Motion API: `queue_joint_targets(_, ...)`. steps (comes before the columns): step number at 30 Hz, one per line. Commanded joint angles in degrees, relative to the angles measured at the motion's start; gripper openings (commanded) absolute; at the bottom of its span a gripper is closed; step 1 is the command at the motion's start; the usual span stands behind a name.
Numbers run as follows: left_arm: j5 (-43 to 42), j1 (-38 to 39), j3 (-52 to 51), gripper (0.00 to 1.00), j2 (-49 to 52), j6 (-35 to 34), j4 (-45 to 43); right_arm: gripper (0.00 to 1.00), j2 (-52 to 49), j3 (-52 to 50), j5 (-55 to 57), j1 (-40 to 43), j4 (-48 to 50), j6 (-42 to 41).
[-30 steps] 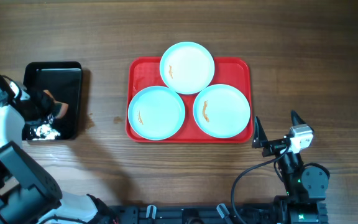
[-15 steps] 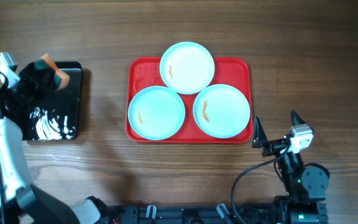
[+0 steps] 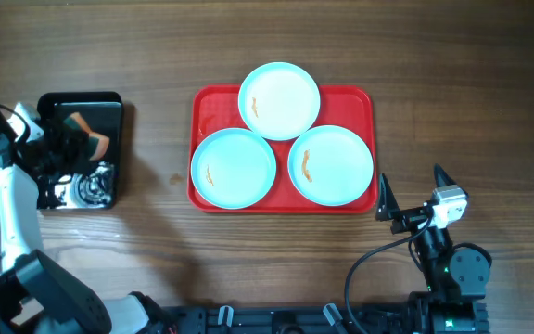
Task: Clean dirty plates on tray and stack at the side
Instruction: 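Carry the sponge with the left gripper over the left blue plate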
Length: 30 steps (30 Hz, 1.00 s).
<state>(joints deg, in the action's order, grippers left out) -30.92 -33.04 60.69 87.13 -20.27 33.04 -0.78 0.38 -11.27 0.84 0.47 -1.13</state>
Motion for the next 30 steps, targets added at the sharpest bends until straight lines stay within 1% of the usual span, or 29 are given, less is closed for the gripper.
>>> queue_joint_targets(1,-8.55,-0.24,1.95,0.04,-4.42,0.33,-1.14,1.00,0.57,-0.09,0.76,-0.28,0.28,0.98)
queue_joint_targets(4,-12.50,0.33,2.01,0.04,-6.25,0.31,-2.12,1.00,0.57,-0.09,0.76,-0.28,0.28,0.96)
queue_joint_targets(10,-25.27,2.86,2.01,0.04,-7.54,0.33,-3.74,1.00,0.57,-0.09,0.76,-0.28,0.28,0.98)
queue_joint_targets(14,-31.61,6.32,2.01,0.04,-7.54,0.07,-3.69,1.00,0.57,-0.09,0.76,-0.28,0.28,0.98)
queue_joint_targets(17,-34.60,9.31,2.01,0.04,-7.54,-0.11,-3.26,1.00,0.57,-0.09,0.76,-0.28,0.28,0.98)
queue_joint_targets(22,-34.84,17.29,2.01,0.04,-7.54,0.02,1.20,1.00,0.57,-0.09,0.76,-0.28,0.28,0.98)
queue_joint_targets(25,-34.49,22.95,2.01,0.04,-7.54,0.13,1.64,1.00,0.57,-0.09,0.76,-0.28,0.28,0.98)
queue_joint_targets(27,-31.87,27.06,2.01,0.04,-7.54,0.11,1.75,1.00,0.57,-0.09,0.76,-0.28,0.28,0.98)
queue_joint_targets(30,-23.67,33.68,2.01,0.04,-7.52,0.11,3.34,1.00,0.57,-0.09,0.76,-0.28,0.28,0.98)
